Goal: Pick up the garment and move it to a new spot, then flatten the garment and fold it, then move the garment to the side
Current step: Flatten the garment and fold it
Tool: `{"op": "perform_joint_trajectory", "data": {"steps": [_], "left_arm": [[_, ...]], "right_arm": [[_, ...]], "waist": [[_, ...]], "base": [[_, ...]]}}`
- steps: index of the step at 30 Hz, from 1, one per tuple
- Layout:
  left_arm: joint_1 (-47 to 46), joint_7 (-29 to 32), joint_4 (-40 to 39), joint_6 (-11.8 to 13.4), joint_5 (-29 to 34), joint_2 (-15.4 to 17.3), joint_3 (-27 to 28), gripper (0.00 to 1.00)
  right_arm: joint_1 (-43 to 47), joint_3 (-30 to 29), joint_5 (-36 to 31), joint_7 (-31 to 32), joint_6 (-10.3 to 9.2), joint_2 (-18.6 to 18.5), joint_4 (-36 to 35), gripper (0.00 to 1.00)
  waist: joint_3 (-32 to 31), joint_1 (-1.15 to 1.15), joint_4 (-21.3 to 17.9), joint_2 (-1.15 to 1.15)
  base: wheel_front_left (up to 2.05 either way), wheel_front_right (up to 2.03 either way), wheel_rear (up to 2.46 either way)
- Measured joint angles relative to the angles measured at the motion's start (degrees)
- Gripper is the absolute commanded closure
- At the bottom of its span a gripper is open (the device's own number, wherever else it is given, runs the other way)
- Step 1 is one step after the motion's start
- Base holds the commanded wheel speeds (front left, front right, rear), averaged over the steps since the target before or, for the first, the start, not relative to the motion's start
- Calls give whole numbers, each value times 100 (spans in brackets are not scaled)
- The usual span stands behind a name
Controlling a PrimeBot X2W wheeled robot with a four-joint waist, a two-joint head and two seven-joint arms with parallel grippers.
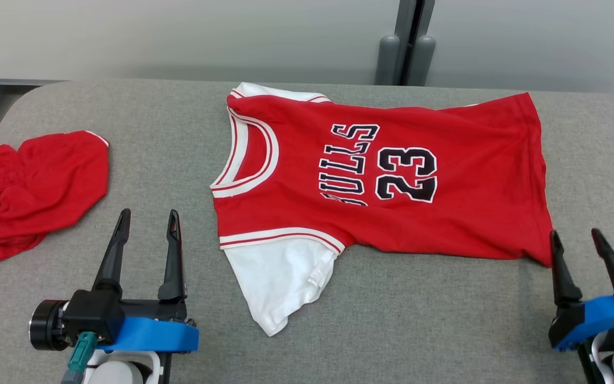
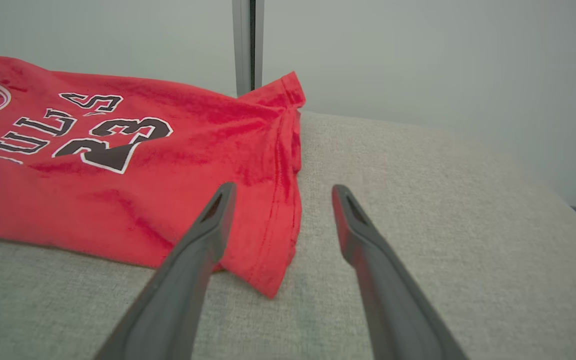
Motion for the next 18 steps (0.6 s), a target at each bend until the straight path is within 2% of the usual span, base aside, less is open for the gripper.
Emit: {"op": "perform_joint_trajectory", "data": {"steps": [7,14,15,16,18], "left_arm": [[-7,0,-14,-35,31,-1,-22,0],[-60,0,-18,-54,32,0,-36,0],[-73,0,-18,-56,32,-1,-34,0],[-80,0,-18,-57,32,-1,-37,0],[-83,0,-18,-57,35,0,-29,0]], "right_arm": [[257,46,107,142,-1,-32,-167,0],[216,67,126,291,-1,-35,248,0],[191,99,142,292,-1,-35,346,11],[157,134,160,290,-1,-29,428,100],[41,205,229,283,0,9,567,100]], "waist": [[91,0,37,0],[220,0,188,0],[242,1,207,0],[261,1,225,0],[287,1,247,0]], "base": [[0,0,0],[0,0,0],[0,0,0],[0,0,0],[0,0,0]]}}
